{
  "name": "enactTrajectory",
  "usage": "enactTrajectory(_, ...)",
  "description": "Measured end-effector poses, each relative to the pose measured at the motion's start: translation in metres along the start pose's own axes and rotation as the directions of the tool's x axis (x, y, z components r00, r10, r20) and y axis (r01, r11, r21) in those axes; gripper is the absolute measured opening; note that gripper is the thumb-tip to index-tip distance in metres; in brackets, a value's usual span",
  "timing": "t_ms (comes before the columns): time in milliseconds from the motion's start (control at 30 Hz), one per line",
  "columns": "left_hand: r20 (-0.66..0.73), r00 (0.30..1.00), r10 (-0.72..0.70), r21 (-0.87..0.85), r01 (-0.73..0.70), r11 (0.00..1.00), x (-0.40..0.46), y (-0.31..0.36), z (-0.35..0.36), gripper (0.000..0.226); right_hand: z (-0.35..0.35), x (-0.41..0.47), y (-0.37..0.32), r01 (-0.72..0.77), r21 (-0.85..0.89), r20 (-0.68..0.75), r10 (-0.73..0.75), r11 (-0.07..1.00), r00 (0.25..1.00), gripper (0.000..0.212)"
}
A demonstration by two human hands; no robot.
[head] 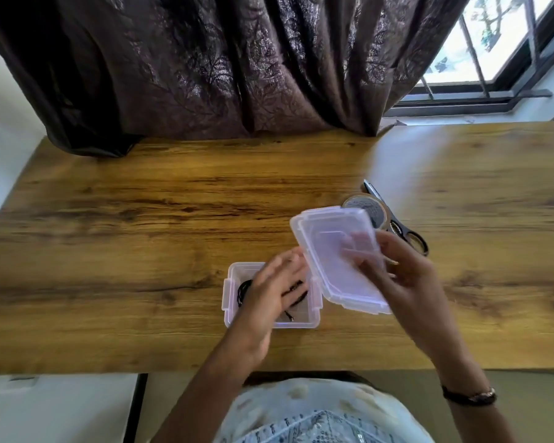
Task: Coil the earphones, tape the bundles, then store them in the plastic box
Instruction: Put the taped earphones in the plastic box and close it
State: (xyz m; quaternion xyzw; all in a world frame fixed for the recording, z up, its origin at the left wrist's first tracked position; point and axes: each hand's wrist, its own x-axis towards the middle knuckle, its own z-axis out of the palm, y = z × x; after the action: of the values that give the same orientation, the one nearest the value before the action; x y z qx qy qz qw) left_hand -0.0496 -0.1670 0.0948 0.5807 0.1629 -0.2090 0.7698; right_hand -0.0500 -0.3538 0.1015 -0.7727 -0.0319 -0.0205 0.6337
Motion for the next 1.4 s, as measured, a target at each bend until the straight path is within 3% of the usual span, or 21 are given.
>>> enactTrajectory(100,-0.127,0.991,0.045,-0.034,-0.049,0.998,0.001,0.008,-0.029,0.032,0.028,-0.009,0.003,0.329,-0.319,0.125,-0.304,0.889,0.944,0.029)
enactTrajectory(200,-0.238,0.969,0.070,0.086,-0.051,0.995,-0.005,0.006,-0.056,0.031,0.051,-0.021,0.025,0.578,-0.432,0.371,-0.447,0.693,0.814,0.034)
enactTrajectory(300,-0.267,0.959,0.092,0.195,-0.039,0.980,-0.012,-0.007,-0.073,0.016,0.064,-0.027,0.050,0.735,-0.459,0.577,-0.462,0.498,0.674,0.038)
enactTrajectory(500,-0.376,0.908,0.183,0.382,-0.028,0.924,-0.011,-0.032,-0.095,0.033,0.077,-0.028,0.076,0.824,-0.416,0.729,-0.400,0.383,0.555,0.043)
enactTrajectory(867,-0.377,0.832,0.407,0.632,-0.090,0.770,0.010,-0.046,-0.106,0.032,0.101,-0.025,0.093,0.796,-0.476,0.734,-0.330,0.374,0.593,0.044)
enactTrajectory(1067,-0.351,0.845,0.403,0.654,-0.087,0.752,0.015,-0.047,-0.109,0.035,0.105,-0.025,0.096,0.783,-0.489,0.720,-0.329,0.384,0.611,0.050)
enactTrajectory(1300,-0.341,0.849,0.403,0.666,-0.084,0.741,0.022,-0.046,-0.110,0.031,0.109,-0.025,0.101,0.782,-0.512,0.707,-0.343,0.355,0.618,0.047)
enactTrajectory(1400,-0.337,0.859,0.386,0.664,-0.074,0.744,0.021,-0.045,-0.110,0.031,0.109,-0.023,0.095,0.768,-0.508,0.679,-0.367,0.389,0.635,0.042)
